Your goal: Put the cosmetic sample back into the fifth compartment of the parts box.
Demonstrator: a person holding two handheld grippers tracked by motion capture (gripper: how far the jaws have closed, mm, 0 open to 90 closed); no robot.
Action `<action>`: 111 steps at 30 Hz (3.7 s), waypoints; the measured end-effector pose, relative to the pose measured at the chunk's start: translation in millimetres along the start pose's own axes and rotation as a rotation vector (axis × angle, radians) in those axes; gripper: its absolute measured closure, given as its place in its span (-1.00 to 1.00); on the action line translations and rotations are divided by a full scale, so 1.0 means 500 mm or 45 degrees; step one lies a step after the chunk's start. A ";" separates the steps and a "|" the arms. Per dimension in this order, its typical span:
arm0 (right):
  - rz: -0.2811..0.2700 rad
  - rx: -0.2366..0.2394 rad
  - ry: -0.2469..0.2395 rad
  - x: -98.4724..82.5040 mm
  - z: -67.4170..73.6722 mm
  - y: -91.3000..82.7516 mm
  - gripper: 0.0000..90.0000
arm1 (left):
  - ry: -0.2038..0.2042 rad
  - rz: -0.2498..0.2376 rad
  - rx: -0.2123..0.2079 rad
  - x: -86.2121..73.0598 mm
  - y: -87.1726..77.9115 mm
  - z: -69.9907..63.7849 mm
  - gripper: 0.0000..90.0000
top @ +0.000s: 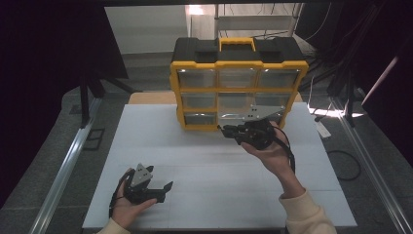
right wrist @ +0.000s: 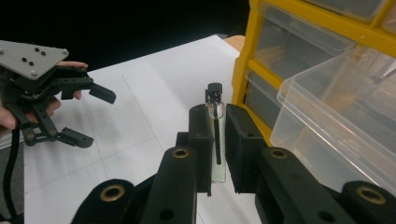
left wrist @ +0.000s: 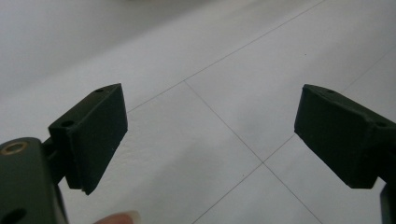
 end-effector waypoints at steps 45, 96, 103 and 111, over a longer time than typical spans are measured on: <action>-0.092 -0.288 0.154 0.055 -0.124 -0.030 0.80 | -0.001 0.002 0.003 0.001 0.000 0.001 -0.78; -0.222 -0.189 0.241 0.007 -0.117 -0.065 -0.60 | -0.020 -0.014 -0.004 0.003 -0.005 0.004 -0.78; -0.225 -0.211 0.227 -0.041 -0.102 -0.090 -0.59 | -0.037 -0.010 -0.006 0.002 -0.005 0.003 -0.78; -0.186 -0.207 0.231 -0.130 -0.085 -0.116 -0.59 | -0.045 -0.013 -0.003 0.004 -0.004 0.007 -0.78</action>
Point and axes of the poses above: each handheld gripper's, and its own axes: y roughly forward along the jaws, x roughly out of its top, z roughly to its left, the point moved 5 cm from there along y, roughly forward along the jaws, and after that the axes turned 14 degrees about y, right-handed, at the moved point
